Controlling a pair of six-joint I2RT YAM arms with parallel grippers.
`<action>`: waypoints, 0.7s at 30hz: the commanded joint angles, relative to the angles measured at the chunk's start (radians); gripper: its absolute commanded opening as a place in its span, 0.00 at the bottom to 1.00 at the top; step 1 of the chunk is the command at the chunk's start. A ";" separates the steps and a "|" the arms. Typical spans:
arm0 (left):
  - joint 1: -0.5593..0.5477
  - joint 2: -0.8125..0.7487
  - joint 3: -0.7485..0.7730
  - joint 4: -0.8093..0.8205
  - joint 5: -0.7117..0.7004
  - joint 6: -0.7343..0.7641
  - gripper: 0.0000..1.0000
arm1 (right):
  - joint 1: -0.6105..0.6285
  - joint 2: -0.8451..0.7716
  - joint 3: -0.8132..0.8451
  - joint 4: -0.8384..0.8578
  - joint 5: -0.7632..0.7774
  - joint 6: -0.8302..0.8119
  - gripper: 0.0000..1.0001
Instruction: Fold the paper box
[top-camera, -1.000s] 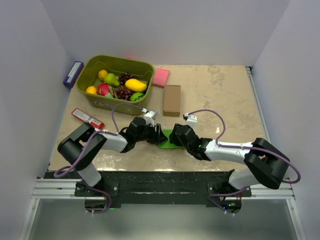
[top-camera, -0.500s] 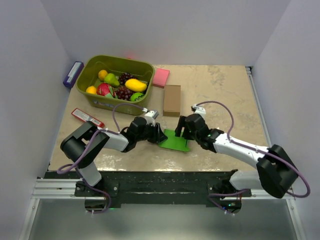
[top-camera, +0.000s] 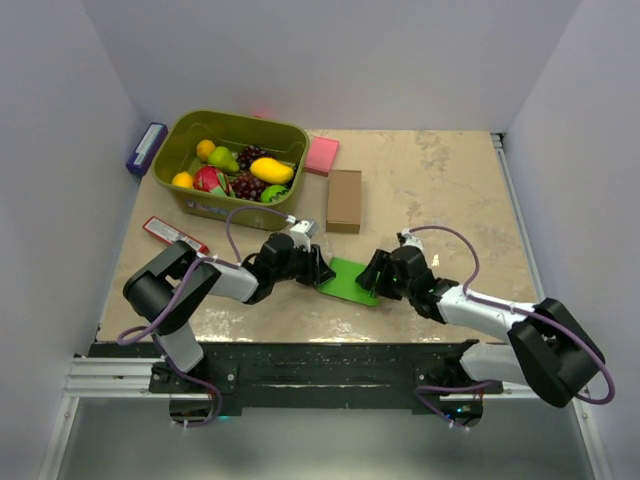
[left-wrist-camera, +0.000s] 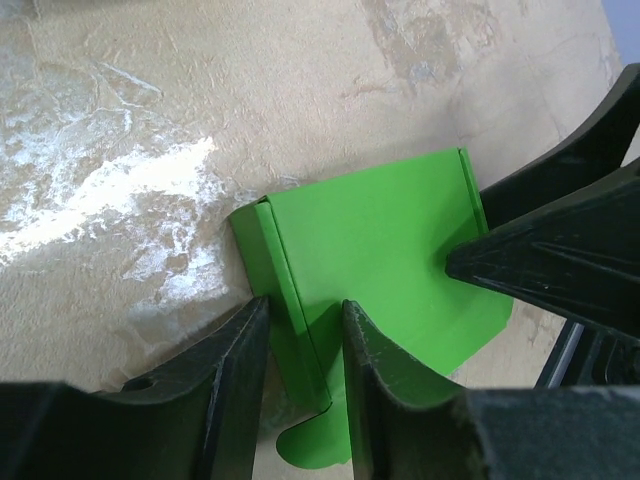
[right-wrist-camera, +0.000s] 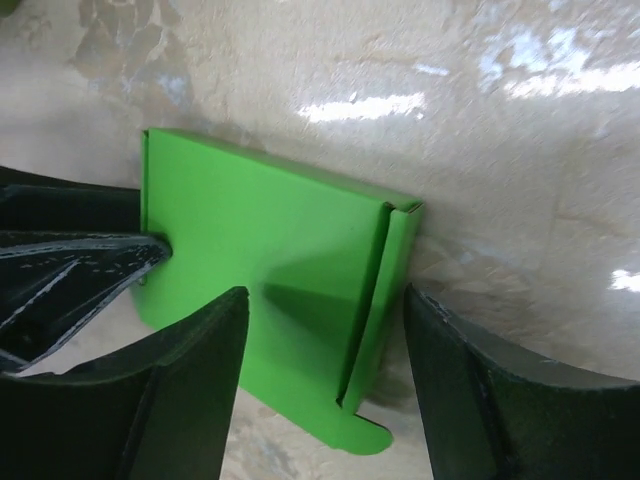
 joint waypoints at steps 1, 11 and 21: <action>-0.005 0.026 -0.017 -0.036 0.007 0.024 0.38 | -0.007 0.037 -0.082 0.164 -0.106 0.109 0.60; 0.018 -0.156 -0.055 -0.089 -0.027 0.003 0.72 | -0.027 0.028 -0.143 0.218 -0.114 0.135 0.00; 0.119 -0.415 -0.127 -0.208 0.003 -0.078 0.86 | -0.036 -0.063 -0.149 0.237 -0.170 0.135 0.00</action>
